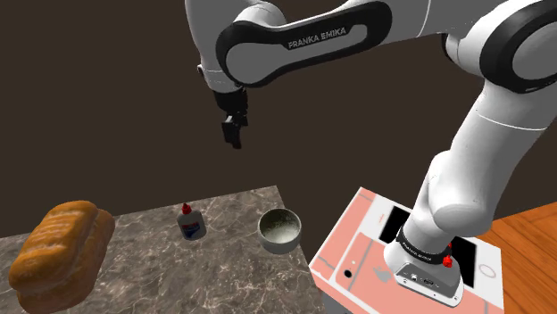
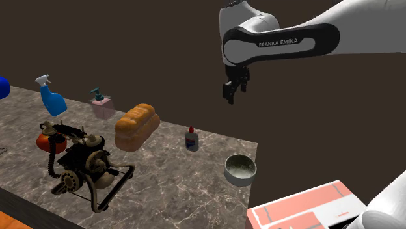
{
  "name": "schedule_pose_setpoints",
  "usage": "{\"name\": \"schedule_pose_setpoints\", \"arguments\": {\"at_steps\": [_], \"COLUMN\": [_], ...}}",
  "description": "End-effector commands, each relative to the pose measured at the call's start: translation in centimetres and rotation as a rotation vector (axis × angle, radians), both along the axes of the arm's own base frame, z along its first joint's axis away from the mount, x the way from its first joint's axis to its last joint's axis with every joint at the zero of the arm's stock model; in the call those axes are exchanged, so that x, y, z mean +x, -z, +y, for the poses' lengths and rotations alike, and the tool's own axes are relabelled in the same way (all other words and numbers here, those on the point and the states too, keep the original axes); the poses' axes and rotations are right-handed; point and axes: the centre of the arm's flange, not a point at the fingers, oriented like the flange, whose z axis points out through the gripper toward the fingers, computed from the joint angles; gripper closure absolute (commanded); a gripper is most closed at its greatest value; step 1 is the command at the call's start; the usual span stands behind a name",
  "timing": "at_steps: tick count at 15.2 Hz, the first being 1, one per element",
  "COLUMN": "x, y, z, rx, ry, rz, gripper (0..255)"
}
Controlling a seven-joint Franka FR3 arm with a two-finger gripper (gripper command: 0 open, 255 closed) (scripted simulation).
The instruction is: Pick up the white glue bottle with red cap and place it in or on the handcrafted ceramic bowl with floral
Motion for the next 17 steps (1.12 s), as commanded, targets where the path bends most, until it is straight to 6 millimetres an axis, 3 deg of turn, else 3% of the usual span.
{"name": "schedule_pose_setpoints", "arguments": {"at_steps": [1,9,17], "x": [1.2,3.8,4.0], "y": [1.6,6.9,13.3], "z": [2.4,12.3,22.0], "rx": [-0.024,-0.12,-0.216], "ry": [-0.058,-0.281,-0.505], "rz": [0.01,0.051,0.091], "gripper": [0,0,0]}}
